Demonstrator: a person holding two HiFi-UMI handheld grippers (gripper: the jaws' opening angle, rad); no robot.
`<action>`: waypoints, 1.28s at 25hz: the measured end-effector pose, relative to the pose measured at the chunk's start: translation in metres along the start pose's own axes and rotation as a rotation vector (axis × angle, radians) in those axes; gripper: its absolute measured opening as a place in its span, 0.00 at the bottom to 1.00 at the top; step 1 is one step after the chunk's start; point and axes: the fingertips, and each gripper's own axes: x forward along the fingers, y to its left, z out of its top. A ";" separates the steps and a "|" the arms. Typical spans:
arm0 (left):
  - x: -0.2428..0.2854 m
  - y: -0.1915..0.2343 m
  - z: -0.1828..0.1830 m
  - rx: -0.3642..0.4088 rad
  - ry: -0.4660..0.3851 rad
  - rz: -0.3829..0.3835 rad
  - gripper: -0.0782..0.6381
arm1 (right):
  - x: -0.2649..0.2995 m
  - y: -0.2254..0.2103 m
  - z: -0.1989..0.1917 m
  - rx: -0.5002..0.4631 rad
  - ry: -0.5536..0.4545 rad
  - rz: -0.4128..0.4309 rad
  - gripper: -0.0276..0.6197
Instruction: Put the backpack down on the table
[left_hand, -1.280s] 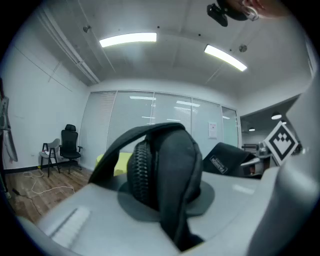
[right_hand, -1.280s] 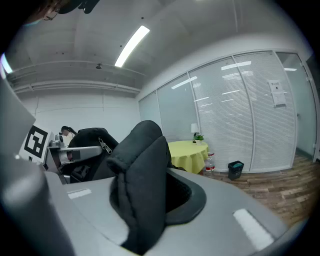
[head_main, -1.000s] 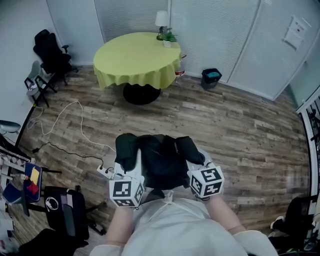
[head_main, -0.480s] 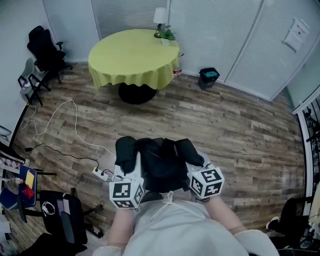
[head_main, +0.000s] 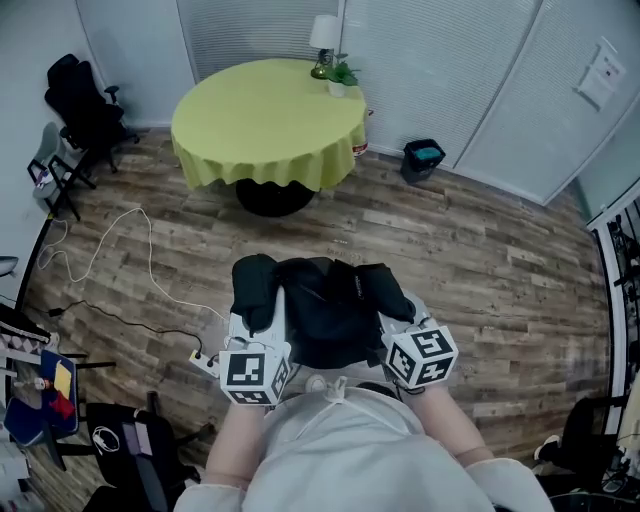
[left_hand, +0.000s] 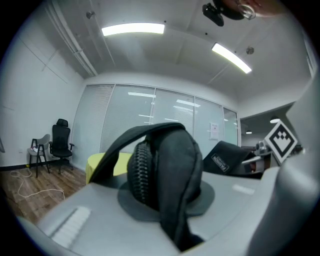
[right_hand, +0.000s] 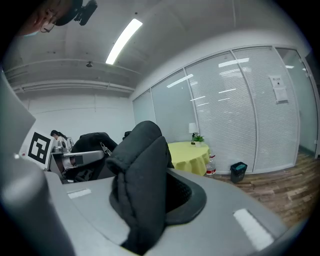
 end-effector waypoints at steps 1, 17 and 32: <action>0.009 0.004 0.004 0.010 0.000 -0.002 0.17 | 0.009 -0.003 0.004 0.008 -0.006 0.003 0.10; 0.167 0.084 0.000 -0.026 0.046 0.151 0.16 | 0.205 -0.073 0.042 0.005 0.059 0.175 0.10; 0.393 0.158 0.030 -0.071 0.044 0.289 0.16 | 0.427 -0.185 0.130 -0.031 0.087 0.315 0.10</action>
